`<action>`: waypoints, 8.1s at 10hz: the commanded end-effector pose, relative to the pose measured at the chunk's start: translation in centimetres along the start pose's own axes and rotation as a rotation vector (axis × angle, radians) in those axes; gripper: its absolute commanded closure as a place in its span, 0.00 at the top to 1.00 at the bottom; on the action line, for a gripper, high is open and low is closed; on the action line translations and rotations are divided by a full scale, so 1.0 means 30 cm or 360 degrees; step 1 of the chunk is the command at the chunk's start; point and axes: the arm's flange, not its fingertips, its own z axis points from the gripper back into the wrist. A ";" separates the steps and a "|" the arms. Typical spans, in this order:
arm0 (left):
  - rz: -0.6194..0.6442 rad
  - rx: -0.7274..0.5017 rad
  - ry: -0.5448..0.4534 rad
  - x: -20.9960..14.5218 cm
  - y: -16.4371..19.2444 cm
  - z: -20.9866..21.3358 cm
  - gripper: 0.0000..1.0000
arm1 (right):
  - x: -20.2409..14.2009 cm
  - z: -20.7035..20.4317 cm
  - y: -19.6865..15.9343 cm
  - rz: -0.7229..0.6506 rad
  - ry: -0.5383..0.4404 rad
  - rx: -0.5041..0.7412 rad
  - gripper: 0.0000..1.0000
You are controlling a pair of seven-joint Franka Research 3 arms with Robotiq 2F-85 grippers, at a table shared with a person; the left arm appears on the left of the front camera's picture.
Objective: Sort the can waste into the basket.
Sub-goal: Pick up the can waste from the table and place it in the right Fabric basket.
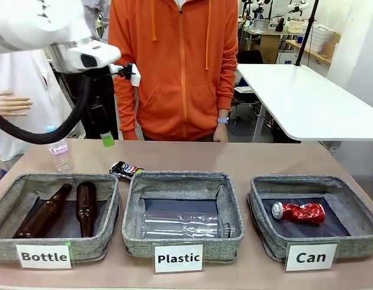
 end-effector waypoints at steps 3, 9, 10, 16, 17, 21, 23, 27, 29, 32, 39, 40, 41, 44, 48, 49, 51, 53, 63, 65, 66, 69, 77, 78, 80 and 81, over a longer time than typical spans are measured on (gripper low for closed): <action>-0.0015 0.0019 -0.0047 -0.016 -0.024 0.028 1.00 | -0.006 0.003 0.005 0.0025 0.0012 -0.0007 1.00; -0.1098 0.0342 0.0204 0.059 0.003 -0.134 1.00 | -0.006 0.003 0.005 0.0025 0.0012 -0.0007 1.00; -0.1320 0.0326 0.0271 0.052 -0.013 -0.160 1.00 | -0.006 0.003 0.005 0.0025 0.0012 -0.0007 1.00; -0.1415 0.0268 0.0108 0.094 -0.019 -0.224 1.00 | -0.006 0.003 0.005 0.0025 0.0012 -0.0007 1.00; -0.1352 0.0281 0.0014 0.093 0.007 -0.251 1.00 | -0.006 0.003 0.005 0.0025 0.0012 -0.0007 1.00; -0.1093 0.0273 0.0081 0.069 0.122 -0.347 1.00 | -0.006 0.003 0.005 0.0025 0.0012 -0.0007 1.00; -0.1430 -0.0065 -0.0075 -0.153 0.015 -0.138 1.00 | -0.006 0.003 0.005 0.0025 0.0012 -0.0007 1.00; -0.1214 0.0140 0.0004 -0.693 -0.490 0.066 1.00 | -0.006 0.003 0.005 0.0025 0.0012 -0.0007 1.00; -0.0760 0.0239 -0.0124 -0.951 -0.472 0.160 1.00 | -0.006 0.003 0.005 0.0025 0.0012 -0.0007 1.00; -0.0340 0.0167 -0.0507 -1.160 -0.277 0.188 1.00 | -0.006 0.003 0.005 0.0025 0.0012 -0.0007 1.00; -0.0672 0.0144 -0.0527 -0.774 0.006 0.096 1.00 | -0.006 0.003 0.005 0.0025 0.0012 -0.0007 1.00; -0.0746 0.0119 -0.0495 -0.661 0.073 0.064 1.00 | -0.006 0.003 0.005 0.0025 0.0012 -0.0007 1.00; -0.0798 0.0111 -0.0468 -0.546 0.146 0.032 1.00 | -0.006 0.003 0.005 0.0025 0.0012 -0.0007 1.00; -0.0812 -0.0012 -0.0344 -0.434 0.246 0.026 1.00 | -0.006 0.003 0.005 0.0025 0.0012 -0.0007 1.00; -0.0606 0.0102 -0.0353 -0.864 -0.005 0.024 1.00 | -0.006 0.003 0.005 0.0025 0.0012 -0.0007 1.00; -0.0578 0.0139 -0.0396 -0.925 -0.049 0.003 1.00 | -0.006 0.003 0.005 0.0025 0.0012 -0.0007 1.00; -0.0536 0.0216 -0.0465 -0.956 -0.065 -0.025 1.00 | -0.006 0.003 0.005 0.0025 0.0012 -0.0007 1.00; -0.0604 0.0240 -0.0429 -0.840 -0.028 -0.016 1.00 | -0.006 0.003 0.005 0.0025 0.0012 -0.0007 1.00; -0.0952 0.0001 -0.0151 0.060 0.464 -0.276 1.00 | -0.006 0.003 0.005 0.0025 0.0012 -0.0007 1.00; -0.1030 -0.0091 -0.0059 0.145 0.480 -0.398 1.00 | -0.006 0.003 0.005 0.0025 0.0012 -0.0007 1.00; -0.1035 -0.0123 -0.0039 0.162 0.484 -0.444 1.00 | -0.006 0.003 0.005 0.0025 0.0012 -0.0007 1.00; -0.1040 -0.0150 -0.0016 0.165 0.466 -0.579 1.00 | -0.006 0.003 0.005 0.0025 0.0012 -0.0007 1.00; -0.1018 -0.0238 0.0102 0.164 0.475 -0.736 1.00 | -0.006 0.003 0.005 0.0025 0.0012 -0.0007 1.00; -0.1008 -0.0240 0.0128 0.168 0.482 -0.752 1.00 | -0.006 0.003 0.005 0.0025 0.0012 -0.0007 1.00; -0.1030 -0.0207 0.0149 0.167 0.482 -0.764 1.00 | -0.006 0.003 0.005 0.0025 0.0012 -0.0007 1.00; -0.1036 -0.0193 0.0172 0.166 0.483 -0.765 1.00 | -0.006 0.003 0.005 0.0025 0.0012 -0.0007 1.00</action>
